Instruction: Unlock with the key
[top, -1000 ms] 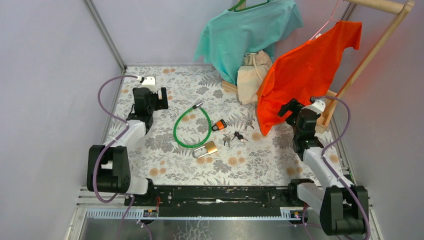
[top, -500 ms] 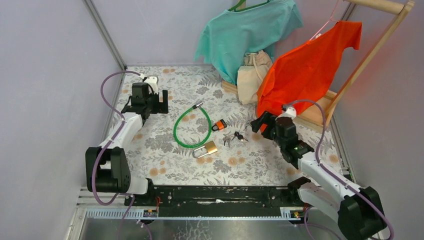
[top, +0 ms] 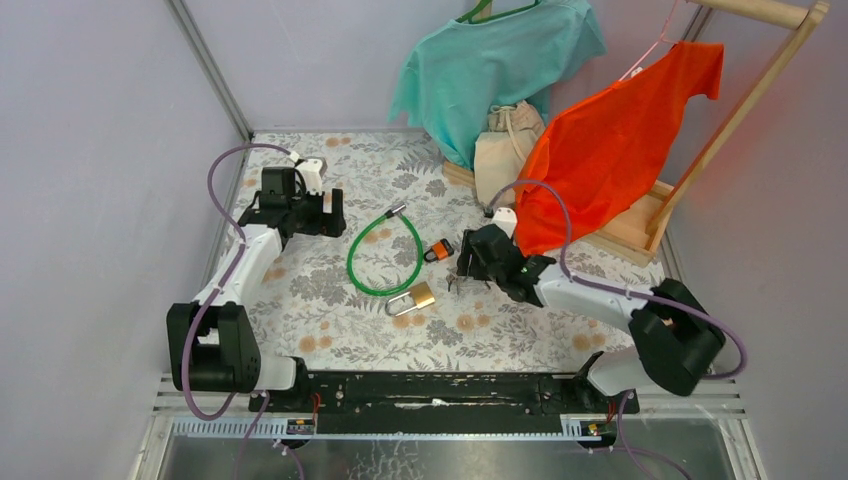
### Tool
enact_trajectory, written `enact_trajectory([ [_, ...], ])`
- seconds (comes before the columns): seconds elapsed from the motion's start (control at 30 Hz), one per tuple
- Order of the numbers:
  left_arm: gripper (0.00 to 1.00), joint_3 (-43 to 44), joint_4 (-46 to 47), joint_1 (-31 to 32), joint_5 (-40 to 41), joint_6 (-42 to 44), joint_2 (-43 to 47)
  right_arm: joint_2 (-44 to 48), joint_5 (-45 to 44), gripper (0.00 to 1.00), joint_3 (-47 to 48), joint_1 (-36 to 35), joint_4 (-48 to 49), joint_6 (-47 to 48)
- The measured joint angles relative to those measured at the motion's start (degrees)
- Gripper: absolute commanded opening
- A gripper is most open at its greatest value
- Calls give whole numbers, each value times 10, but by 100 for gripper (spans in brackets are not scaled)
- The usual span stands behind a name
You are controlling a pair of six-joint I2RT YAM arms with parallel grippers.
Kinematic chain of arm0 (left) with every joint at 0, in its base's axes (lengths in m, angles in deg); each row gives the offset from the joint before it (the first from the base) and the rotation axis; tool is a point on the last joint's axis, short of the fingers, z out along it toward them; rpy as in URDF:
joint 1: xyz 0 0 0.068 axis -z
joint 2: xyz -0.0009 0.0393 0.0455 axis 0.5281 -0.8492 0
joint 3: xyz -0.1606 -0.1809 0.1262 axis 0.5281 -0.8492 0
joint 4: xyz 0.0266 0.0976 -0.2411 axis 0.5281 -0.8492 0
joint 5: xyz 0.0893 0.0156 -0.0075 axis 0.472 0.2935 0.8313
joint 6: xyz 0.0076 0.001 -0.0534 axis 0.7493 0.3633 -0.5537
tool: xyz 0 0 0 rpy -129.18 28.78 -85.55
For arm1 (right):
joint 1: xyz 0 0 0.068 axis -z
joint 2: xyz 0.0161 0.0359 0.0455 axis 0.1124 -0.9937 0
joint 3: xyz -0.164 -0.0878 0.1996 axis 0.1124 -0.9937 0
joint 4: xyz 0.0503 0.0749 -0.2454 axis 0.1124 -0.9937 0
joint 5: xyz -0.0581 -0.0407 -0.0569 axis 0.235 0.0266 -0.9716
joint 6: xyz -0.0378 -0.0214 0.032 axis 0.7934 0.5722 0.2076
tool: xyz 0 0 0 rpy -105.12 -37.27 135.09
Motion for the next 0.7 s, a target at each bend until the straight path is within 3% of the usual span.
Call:
enact_trajectory([
  [0.23,100,0,-17,0,-35,12,1,-113,-56,56,134,5,-95,15],
  [0.5,100,12,-32,0,-71,21,0,-165,-47,55,156,90,-154,13],
  [0.7,100,22,-35,0,-93,22,0,-221,-37,52,194,107,-181,6],
])
